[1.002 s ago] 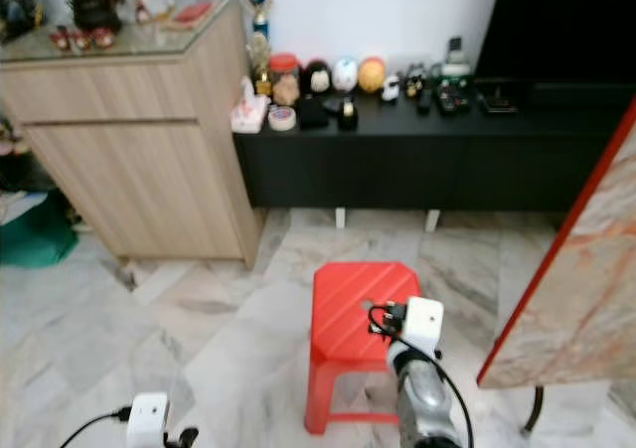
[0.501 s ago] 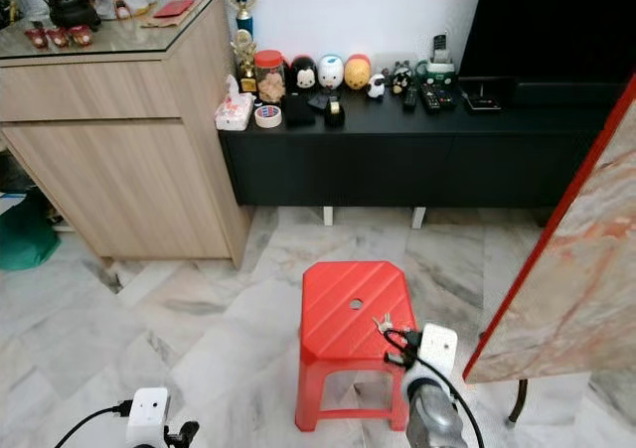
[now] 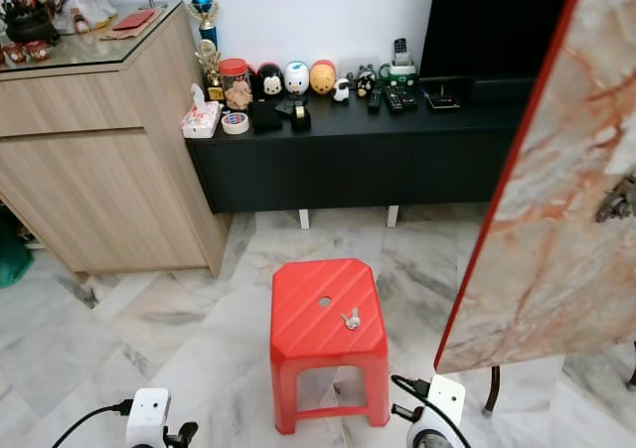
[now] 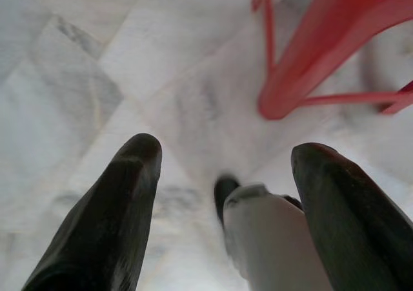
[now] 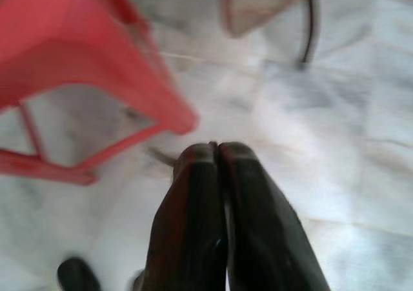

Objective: Hang keys on a hook

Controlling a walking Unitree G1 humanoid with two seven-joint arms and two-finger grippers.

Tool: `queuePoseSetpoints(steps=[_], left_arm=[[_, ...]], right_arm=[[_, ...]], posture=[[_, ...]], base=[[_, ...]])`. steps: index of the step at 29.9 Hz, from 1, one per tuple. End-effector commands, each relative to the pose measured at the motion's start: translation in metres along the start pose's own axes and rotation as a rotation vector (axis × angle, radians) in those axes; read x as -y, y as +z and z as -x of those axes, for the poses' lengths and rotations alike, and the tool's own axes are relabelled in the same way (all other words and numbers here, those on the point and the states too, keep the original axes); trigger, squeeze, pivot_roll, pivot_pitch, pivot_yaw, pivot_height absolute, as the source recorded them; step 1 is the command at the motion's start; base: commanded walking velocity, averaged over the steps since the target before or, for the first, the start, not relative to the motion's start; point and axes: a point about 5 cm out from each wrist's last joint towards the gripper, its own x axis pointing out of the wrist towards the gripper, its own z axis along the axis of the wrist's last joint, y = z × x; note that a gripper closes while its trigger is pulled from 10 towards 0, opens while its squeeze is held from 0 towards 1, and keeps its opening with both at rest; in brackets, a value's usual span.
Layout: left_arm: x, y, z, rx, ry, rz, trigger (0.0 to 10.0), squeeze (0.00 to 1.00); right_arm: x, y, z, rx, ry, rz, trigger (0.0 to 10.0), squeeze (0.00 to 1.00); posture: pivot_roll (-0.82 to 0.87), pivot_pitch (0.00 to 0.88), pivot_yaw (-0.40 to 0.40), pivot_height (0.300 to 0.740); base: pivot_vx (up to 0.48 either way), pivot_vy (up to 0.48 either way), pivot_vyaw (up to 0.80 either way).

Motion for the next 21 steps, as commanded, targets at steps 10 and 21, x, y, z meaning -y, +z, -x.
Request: queuePoseSetpoints(steps=[10, 21], left_arm=[[-0.007, -0.003, 0.002, -0.011, 0.013, -0.007, 10.0, 0.00], [-0.005, -0.006, 0.002, -0.020, 0.007, 0.001, 10.0, 0.00]], right_arm=[[-0.020, 0.021, -0.002, 0.079, 0.047, -0.002, 10.0, 0.00], [-0.024, 0.036, -0.003, 0.144, 0.064, -0.023, 10.0, 0.00]], posture=[[0.01, 0.000, 0.013, 0.706], [0.01, 0.000, 0.010, 0.706]], base=[[0.000, -0.192, 0.00], [0.000, -0.175, 0.00]])
